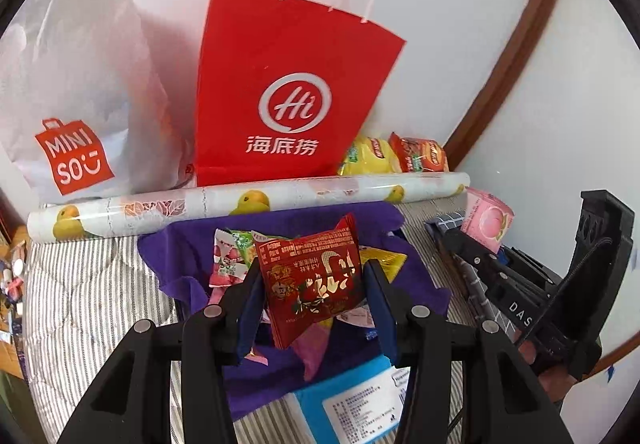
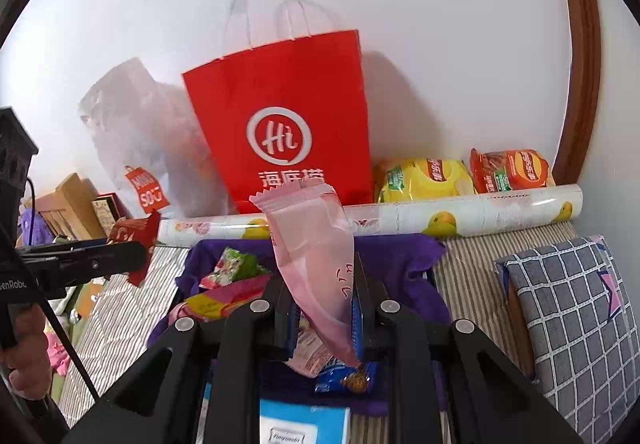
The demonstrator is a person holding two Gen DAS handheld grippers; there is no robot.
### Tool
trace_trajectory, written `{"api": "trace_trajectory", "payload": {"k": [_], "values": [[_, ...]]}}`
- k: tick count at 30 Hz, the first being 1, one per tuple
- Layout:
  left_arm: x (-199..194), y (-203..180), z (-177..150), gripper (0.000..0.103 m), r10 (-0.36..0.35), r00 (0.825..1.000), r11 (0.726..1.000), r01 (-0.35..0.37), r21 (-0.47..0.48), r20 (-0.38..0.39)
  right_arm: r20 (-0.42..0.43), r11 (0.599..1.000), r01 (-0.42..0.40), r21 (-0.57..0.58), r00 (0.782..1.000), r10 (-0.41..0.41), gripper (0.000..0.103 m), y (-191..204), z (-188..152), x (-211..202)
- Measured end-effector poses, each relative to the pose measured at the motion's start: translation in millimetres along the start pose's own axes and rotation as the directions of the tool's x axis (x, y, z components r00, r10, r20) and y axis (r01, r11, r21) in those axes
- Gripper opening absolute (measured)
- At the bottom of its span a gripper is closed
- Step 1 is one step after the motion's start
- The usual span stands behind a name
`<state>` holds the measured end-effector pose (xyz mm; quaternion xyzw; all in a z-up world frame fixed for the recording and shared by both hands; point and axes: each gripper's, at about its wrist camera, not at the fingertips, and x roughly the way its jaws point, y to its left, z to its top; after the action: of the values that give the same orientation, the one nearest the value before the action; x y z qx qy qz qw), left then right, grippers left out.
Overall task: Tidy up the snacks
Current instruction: 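Carry the red and pink packets up over the purple towel, then lower the red packet onto the towel and open the left gripper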
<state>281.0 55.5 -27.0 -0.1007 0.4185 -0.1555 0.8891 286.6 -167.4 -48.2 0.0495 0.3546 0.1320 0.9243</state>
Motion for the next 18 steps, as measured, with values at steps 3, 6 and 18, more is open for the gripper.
{"api": "trace_trajectory", "payload": {"k": [3,6,18], "values": [[8.8,7.6,3.9,0.046,-0.004,1.0,1.0,0.004,-0.021,-0.008,-0.015,1.0,0.01,0.02,1.0,-0.009,0.02,-9.5,1.6,13.0],[18.3,11.2,9.0,0.046,-0.013,1.0,0.999,0.012,-0.036,-0.016,-0.047,1.0,0.007,0.03,0.999,-0.006,0.02,-17.0,-0.1,27.8],[56.0,5.0,11.6,0.046,-0.032,0.997,0.999,0.03,-0.034,-0.07,-0.152,0.999,-0.034,-0.011,0.988,0.032,0.02,-21.5,-25.0,65.3]]}}
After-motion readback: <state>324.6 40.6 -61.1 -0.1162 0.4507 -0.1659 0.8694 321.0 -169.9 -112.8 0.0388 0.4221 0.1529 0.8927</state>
